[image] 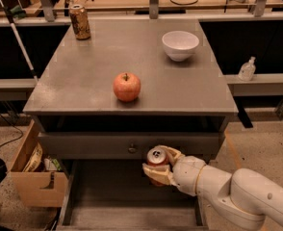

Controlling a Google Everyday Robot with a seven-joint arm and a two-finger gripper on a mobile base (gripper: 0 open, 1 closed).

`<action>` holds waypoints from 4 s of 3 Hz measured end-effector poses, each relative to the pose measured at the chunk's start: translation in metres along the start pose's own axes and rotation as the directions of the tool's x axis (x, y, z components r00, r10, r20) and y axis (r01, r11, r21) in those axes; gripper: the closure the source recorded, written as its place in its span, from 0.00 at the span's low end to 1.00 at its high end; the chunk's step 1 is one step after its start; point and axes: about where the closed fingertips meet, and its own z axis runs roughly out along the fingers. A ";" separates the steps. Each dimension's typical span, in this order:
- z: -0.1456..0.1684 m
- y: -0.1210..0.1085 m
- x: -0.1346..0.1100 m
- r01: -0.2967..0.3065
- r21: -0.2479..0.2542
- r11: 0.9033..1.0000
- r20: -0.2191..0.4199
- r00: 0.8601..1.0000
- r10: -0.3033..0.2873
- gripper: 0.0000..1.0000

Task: Place coke can into middle drawer

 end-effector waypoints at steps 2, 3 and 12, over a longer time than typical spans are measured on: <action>0.042 0.041 0.064 0.017 -0.110 0.994 0.065 0.998 -0.009 1.00; 0.084 0.075 0.104 0.060 -0.236 0.970 0.149 0.989 -0.025 1.00; 0.231 0.146 0.183 0.086 -0.555 0.828 0.152 0.988 0.000 0.12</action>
Offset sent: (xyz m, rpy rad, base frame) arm -0.0448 0.0891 -0.1747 0.1868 -0.0193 0.2406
